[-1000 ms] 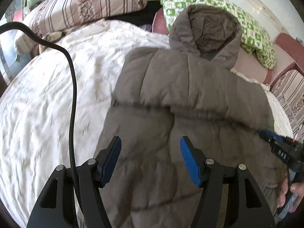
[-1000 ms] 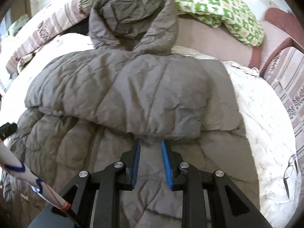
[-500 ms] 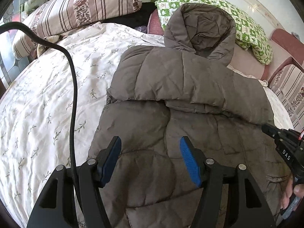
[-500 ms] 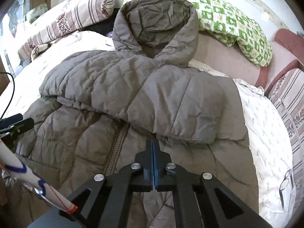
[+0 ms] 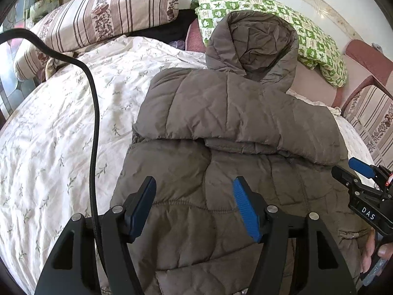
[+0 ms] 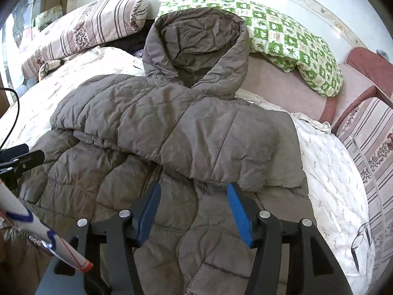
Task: Fold large clothes
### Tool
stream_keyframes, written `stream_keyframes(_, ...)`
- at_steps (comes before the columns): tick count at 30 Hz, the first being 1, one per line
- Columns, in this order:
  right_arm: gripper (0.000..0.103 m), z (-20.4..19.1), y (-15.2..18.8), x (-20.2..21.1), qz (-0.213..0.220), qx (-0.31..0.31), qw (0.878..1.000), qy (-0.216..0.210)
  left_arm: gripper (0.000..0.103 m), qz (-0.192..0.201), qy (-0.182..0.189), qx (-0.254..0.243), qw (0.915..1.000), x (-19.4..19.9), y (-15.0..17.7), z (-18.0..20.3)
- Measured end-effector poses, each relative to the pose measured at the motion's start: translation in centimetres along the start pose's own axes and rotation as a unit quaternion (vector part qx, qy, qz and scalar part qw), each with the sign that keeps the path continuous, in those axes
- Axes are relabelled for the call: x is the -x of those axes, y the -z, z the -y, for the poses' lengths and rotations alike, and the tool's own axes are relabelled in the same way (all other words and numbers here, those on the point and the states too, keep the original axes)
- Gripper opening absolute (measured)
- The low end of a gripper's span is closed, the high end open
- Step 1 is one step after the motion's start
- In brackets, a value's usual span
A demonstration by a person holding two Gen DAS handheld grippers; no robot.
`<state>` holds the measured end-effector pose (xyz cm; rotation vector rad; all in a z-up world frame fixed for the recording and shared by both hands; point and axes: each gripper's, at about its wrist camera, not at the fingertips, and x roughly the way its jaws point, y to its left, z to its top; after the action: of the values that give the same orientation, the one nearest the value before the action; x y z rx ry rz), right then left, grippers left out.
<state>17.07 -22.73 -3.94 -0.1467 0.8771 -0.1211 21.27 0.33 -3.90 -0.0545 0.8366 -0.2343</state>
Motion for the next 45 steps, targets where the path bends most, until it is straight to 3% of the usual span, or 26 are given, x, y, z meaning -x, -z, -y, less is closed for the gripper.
stream_keyframes(6,0.061,1.7,-0.7,-1.2,0.007,-0.022,1.000,0.006,0.069,0.017,-0.017,-0.009,0.9997,-0.9,-2.1,1.3)
stream_keyframes(11,0.056,3.9,-0.1,-5.0,-0.055,-0.064,0.996,-0.013,0.069,-0.006,-0.049,-0.023,0.9985,-3.8,-2.0,1.9)
stream_keyframes(14,0.056,3.2,0.7,-5.9,-0.076,-0.047,0.996,-0.008,0.069,-0.028,-0.046,-0.018,0.9984,-5.0,-1.6,1.5)
stream_keyframes(21,0.056,1.0,1.2,-2.5,-0.036,-0.002,0.999,0.011,0.069,-0.002,-0.035,-0.011,0.9993,-2.9,-1.2,1.6)
stream_keyframes(25,0.056,-0.5,1.7,-0.4,-0.033,-0.003,0.999,-0.030,0.069,0.002,-0.036,-0.023,0.9991,-1.9,-0.7,2.4)
stream_keyframes(28,0.056,-1.4,2.4,0.0,-0.041,0.005,0.998,-0.041,0.069,-0.006,-0.032,-0.033,0.9989,-2.0,-0.4,2.8)
stream_keyframes(33,0.056,-1.8,4.0,-2.5,-0.101,-0.006,0.992,-0.074,0.069,-0.018,-0.038,-0.031,0.9986,-2.6,-0.2,2.8)
stream_keyframes(40,0.056,-0.5,3.3,-0.3,-0.068,-0.031,0.993,-0.088,0.069,0.036,-0.054,-0.054,0.9964,-0.1,-1.0,3.6)
stream_keyframes(45,0.056,0.0,3.1,1.2,-0.065,-0.049,0.993,-0.083,0.069,0.051,-0.051,-0.070,0.9950,0.6,-1.4,4.4)
